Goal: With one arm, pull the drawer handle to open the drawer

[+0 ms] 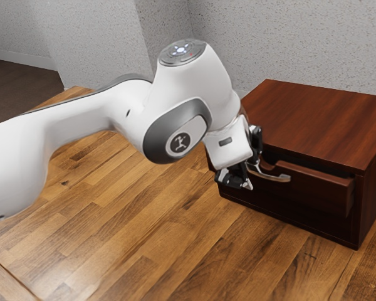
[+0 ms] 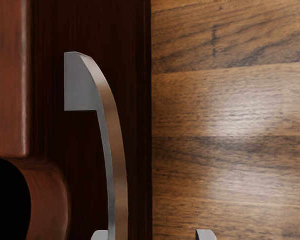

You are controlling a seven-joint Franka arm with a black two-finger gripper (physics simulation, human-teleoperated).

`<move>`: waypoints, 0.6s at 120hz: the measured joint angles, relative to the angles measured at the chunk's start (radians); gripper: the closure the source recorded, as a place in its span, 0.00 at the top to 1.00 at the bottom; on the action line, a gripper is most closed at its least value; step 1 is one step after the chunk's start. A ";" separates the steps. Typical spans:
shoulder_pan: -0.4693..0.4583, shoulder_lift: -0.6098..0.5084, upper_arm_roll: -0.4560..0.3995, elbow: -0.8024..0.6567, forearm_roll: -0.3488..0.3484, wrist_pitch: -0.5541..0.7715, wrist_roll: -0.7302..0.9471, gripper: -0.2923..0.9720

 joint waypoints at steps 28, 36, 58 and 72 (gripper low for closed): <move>-0.001 -0.036 0.000 -0.034 -0.001 0.000 -0.018 0.21; -0.002 -0.049 0.000 -0.049 -0.001 0.000 -0.022 0.19; -0.002 -0.085 -0.001 -0.091 -0.001 0.008 -0.033 0.18; -0.003 -0.119 -0.001 -0.129 -0.005 0.016 -0.038 0.18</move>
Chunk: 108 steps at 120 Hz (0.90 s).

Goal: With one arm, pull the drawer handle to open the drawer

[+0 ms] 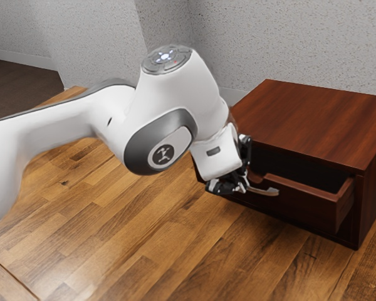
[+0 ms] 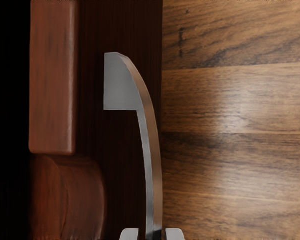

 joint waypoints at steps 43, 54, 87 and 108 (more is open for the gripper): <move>-0.004 -0.071 0.001 -0.078 -0.008 0.010 -0.019 0.21; -0.006 -0.090 0.001 -0.101 -0.009 0.014 -0.024 0.22; 0.011 -0.299 -0.079 -0.139 0.009 0.021 -0.035 0.35; -0.006 -0.408 -0.083 0.001 -0.007 -0.088 -0.037 0.59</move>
